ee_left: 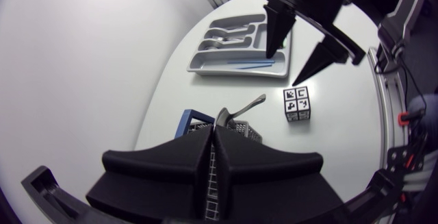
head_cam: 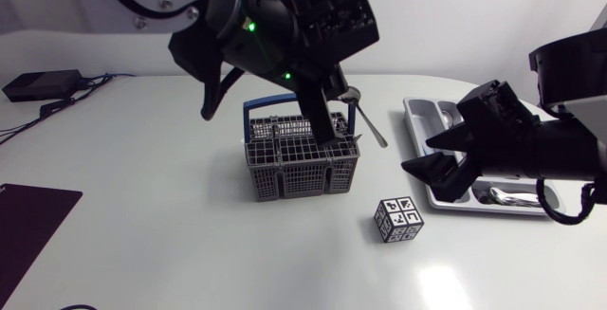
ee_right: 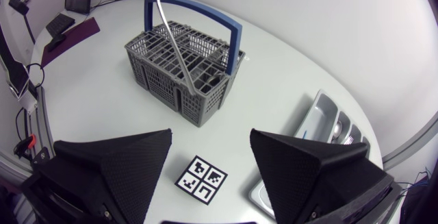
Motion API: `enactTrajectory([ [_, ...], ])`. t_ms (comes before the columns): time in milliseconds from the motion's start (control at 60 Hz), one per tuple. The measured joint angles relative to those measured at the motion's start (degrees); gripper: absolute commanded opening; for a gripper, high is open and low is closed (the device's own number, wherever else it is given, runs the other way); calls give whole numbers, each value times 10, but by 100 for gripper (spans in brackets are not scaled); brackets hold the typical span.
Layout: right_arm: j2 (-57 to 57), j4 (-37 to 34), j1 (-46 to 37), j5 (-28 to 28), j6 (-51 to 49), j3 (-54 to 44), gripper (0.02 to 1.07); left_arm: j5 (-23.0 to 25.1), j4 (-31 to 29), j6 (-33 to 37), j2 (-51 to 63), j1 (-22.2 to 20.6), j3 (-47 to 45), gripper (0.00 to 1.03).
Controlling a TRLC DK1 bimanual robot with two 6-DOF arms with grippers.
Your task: Transfer all utensils from the basket to the drawer tray.
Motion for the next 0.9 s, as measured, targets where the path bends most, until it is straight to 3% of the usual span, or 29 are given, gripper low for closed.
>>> enactTrajectory([
  [150,-22,13,84,75,17,0,84,21,-62,-110,27,-4,42,3],
  [250,-26,26,142,121,31,-1,84,71,-124,-177,53,-4,82,3],
  [417,-28,53,192,172,32,-10,84,107,-162,-247,68,-2,100,3],
  [667,-28,110,225,229,14,-47,43,134,-182,-309,68,2,100,3],
  [783,-28,123,238,244,8,-54,28,135,-189,-318,68,5,100,3],
  [900,-28,131,263,268,-2,-56,20,135,-193,-323,68,10,100,3],
])
